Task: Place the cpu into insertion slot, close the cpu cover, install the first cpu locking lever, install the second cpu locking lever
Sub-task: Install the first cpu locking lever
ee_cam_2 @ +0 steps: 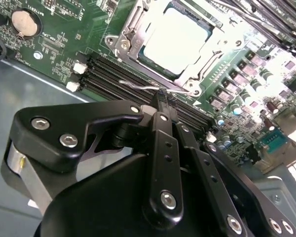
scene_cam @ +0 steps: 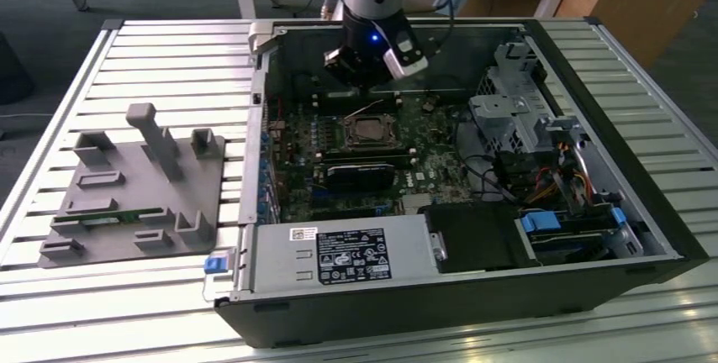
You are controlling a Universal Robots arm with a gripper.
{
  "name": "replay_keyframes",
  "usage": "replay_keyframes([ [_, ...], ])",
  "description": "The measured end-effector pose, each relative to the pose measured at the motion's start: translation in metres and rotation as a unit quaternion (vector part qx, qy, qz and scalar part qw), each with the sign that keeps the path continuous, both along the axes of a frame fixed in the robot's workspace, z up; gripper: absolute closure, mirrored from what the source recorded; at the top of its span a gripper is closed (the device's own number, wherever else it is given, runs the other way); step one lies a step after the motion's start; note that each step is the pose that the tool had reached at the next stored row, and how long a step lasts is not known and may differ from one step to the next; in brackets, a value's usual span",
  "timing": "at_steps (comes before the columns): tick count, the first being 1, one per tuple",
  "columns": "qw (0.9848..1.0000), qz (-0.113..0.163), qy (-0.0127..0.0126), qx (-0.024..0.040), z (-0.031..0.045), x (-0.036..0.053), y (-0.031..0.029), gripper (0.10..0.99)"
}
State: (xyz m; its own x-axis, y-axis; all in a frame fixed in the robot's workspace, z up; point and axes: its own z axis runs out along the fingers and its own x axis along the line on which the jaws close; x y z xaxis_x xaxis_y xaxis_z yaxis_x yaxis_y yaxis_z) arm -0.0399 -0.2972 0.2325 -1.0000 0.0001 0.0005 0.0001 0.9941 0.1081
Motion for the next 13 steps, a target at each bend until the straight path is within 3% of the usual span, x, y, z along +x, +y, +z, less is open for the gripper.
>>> replay_keyframes([
  [13,1.0,0.0,0.0,-0.0001,-0.0059,0.0058,0.0016,0.98],
])
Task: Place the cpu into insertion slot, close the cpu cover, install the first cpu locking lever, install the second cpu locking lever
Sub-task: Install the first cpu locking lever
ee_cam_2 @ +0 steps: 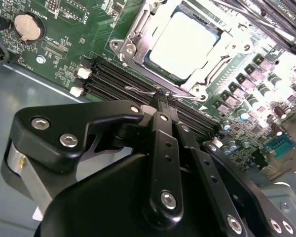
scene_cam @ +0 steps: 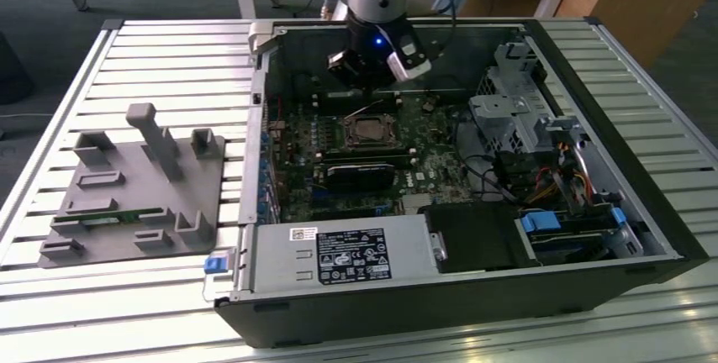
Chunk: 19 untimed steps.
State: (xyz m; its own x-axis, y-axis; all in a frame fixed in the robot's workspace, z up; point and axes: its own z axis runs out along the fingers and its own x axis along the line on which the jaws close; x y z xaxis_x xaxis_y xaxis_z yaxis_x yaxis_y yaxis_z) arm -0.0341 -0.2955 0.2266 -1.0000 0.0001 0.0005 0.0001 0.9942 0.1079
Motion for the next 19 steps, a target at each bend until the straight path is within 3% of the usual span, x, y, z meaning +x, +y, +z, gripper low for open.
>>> replay_keyframes([
  [19,1.0,0.0,0.0,-0.0001,-0.0075,0.0084,0.003,0.98],
])
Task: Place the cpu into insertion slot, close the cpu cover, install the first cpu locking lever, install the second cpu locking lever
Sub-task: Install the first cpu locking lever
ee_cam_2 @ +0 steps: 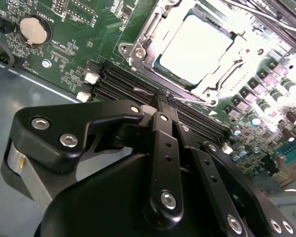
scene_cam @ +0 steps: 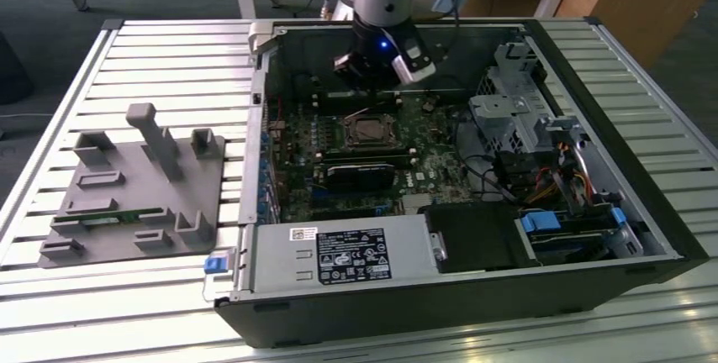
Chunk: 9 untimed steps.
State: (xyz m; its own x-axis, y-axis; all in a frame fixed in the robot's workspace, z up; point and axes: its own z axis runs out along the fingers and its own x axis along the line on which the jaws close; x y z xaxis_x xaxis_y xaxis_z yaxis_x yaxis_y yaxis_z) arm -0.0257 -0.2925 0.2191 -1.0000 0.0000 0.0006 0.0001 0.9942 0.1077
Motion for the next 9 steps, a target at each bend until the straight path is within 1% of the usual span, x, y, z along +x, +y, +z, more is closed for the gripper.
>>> replay_keyframes([
  [5,1.0,0.0,0.0,0.0,-0.0027,0.006,0.0008,0.98],
  [9,1.0,0.0,0.0,0.0,-0.0053,0.0087,0.0014,0.98],
])
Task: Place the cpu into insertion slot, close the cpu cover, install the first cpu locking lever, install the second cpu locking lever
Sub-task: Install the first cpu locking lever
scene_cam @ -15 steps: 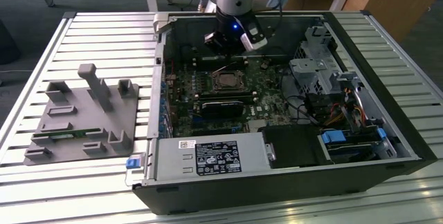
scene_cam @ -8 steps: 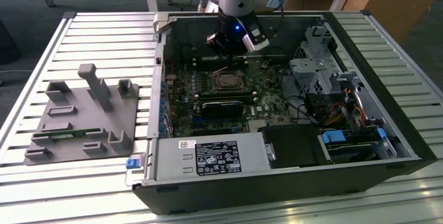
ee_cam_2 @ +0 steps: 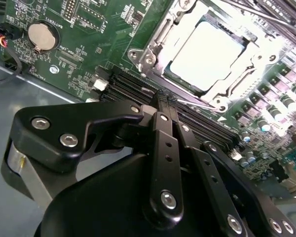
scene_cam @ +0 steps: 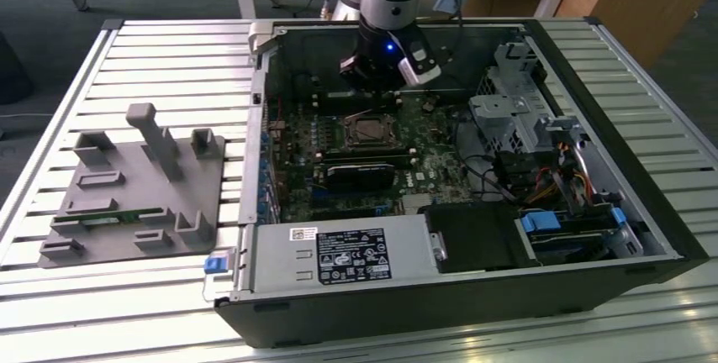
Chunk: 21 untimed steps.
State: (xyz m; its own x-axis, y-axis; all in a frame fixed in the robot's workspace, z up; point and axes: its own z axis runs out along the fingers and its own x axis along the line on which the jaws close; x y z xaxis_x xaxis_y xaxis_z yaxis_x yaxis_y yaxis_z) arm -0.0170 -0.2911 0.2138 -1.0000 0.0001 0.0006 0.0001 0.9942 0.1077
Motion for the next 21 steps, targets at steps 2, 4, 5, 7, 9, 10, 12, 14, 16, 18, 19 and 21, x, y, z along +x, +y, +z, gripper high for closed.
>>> replay_keyframes([
  [2,1.0,0.0,0.0,0.0,-0.0017,0.0013,0.0001,0.98],
  [4,1.0,0.0,0.0,0.0,-0.0037,0.0016,0.0001,0.98],
  [5,1.0,0.0,0.0,0.0,-0.0047,0.0017,0.0001,0.98],
  [7,1.0,0.0,0.0,0.0,-0.0071,0.0019,0.0001,0.98],
  [9,1.0,0.0,0.0,-0.0001,-0.0096,0.0021,0.0001,0.98],
  [10,1.0,0.0,0.0,-0.0001,-0.0107,0.0023,0.0001,0.98],
  [12,1.0,0.0,0.0,0.0,-0.0122,0.0023,0.0001,0.98],
  [14,1.0,0.0,0.0,0.0,-0.0136,0.0023,0.0001,0.98],
  [16,1.0,0.0,0.0001,-0.0001,-0.0147,0.0023,0.0001,0.98],
  [18,1.0,0.0,0.0001,-0.0002,-0.0148,0.0023,0.0,0.98],
  [19,1.0,0.0,0.0001,-0.0002,-0.0148,0.0023,0.0001,0.98],
  [21,1.0,0.0,-0.0001,0.0,-0.0139,0.0023,0.0001,0.98],
])
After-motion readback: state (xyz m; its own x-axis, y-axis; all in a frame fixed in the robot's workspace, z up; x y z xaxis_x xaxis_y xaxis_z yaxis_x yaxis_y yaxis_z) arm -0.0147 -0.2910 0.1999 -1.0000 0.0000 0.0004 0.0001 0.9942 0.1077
